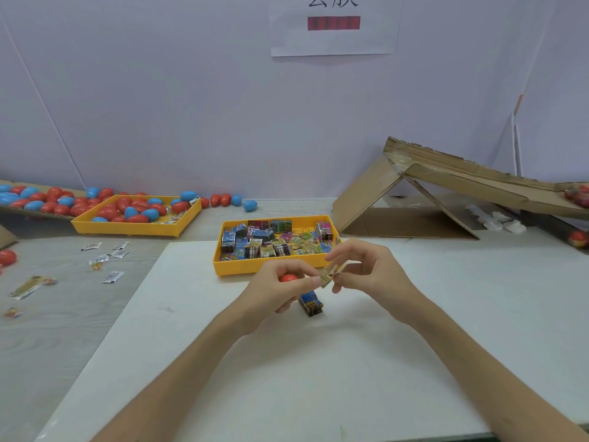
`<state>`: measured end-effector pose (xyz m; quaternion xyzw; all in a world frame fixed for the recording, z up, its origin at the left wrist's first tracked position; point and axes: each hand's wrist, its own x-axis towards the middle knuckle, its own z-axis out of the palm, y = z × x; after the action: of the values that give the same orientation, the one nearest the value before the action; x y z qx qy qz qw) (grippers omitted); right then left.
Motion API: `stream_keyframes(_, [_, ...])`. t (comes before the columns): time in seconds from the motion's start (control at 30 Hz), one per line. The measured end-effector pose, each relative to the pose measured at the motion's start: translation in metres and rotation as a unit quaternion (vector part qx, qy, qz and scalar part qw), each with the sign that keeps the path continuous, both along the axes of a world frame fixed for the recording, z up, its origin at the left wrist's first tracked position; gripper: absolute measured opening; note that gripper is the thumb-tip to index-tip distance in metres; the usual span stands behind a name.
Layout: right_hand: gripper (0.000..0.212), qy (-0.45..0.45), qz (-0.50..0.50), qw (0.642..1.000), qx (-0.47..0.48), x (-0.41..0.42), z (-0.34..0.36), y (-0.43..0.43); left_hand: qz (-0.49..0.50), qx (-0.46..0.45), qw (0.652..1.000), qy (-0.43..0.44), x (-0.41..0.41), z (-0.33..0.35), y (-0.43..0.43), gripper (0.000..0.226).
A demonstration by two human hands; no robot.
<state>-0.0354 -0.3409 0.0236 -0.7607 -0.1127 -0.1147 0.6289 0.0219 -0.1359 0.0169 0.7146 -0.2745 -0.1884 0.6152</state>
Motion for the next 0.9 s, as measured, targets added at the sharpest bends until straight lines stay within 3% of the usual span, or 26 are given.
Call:
stream_keyframes(0.17, [0.019,0.0,-0.005,1.0,-0.009,-0.0015,0.0013,0.0012,0.037,0.0,0.999,-0.031,0.0013,-0.001,0.0003,0.012])
stream_keyframes(0.47, [0.027,-0.065,-0.089,0.987,-0.117,-0.0002,-0.0035,0.0047,-0.018,0.01,0.998,-0.063,0.0001,-0.0013,-0.0004,0.012])
stream_keyframes(0.77, [0.021,-0.086,-0.1,0.989,-0.062,0.0011,-0.0043,0.0054,-0.023,0.029,0.999,-0.001,-0.0021,-0.0008,-0.0012,0.009])
stream_keyframes(0.9, [0.028,-0.093,-0.096,0.989,-0.058,0.0018,-0.0043,0.0043,-0.019,0.035,0.999,0.004,-0.0031,-0.0002,-0.0009,0.008])
